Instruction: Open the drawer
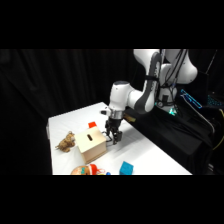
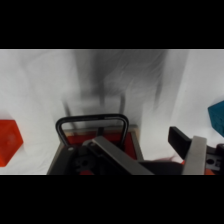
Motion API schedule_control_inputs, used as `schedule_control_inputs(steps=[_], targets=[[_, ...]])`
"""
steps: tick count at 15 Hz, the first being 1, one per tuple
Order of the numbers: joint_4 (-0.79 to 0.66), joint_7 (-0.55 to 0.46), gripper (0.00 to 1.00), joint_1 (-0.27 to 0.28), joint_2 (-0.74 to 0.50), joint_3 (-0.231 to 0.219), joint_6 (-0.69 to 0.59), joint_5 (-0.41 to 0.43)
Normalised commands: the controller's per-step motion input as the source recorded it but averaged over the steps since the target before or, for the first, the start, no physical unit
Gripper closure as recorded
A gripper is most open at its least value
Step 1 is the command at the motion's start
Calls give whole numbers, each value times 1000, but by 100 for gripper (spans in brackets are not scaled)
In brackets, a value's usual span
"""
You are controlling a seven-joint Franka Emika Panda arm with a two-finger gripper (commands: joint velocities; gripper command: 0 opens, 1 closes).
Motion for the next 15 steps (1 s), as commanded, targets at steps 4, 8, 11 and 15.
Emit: schedule_control_inputs(steps=[4, 8, 11, 15], targets=[[82, -37, 0, -102, 146, 78, 232, 62], [105, -23, 0, -64, 127, 57, 195, 30], [143, -26, 0, -63, 139, 55, 127, 13], [190, -35, 0, -76, 183, 48, 101, 5]])
